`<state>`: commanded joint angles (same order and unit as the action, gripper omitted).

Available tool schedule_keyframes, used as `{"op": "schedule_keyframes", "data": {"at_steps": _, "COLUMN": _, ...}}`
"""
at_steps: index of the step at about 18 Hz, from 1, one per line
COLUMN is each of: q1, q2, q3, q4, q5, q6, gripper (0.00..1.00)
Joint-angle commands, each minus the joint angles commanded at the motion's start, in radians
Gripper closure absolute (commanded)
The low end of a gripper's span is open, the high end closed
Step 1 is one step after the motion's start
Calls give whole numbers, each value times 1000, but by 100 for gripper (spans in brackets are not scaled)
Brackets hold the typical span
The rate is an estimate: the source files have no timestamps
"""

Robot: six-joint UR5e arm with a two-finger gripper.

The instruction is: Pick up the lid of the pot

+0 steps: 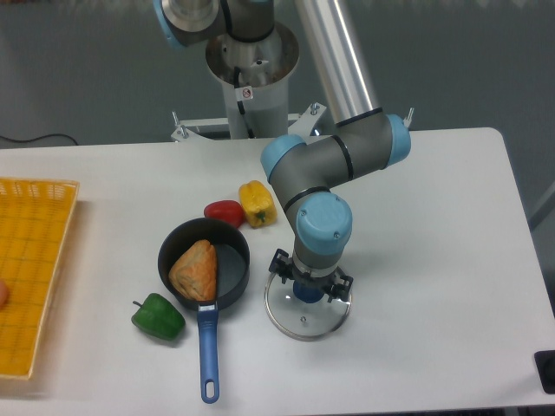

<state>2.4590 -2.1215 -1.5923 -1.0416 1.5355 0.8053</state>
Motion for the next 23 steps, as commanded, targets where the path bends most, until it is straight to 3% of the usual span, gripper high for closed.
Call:
{"op": "schedule_keyframes", "data": {"at_steps": 16, "q1": 2, "q2": -2, "q3": -2, "q4": 3, "q5": -11, "q6": 0, "gripper": 4}}
{"op": "schedule_keyframes", "data": {"at_steps": 19, "q1": 2, "q2": -3, "q3": 0, "q4": 5, "q5": -12, "q6": 0, "gripper": 17}}
{"op": "schedule_keyframes", "data": {"at_steps": 23, "q1": 2, "q2": -3, "q3": 3, "q4": 5, "q5": -12, "q6": -2, "gripper": 26}}
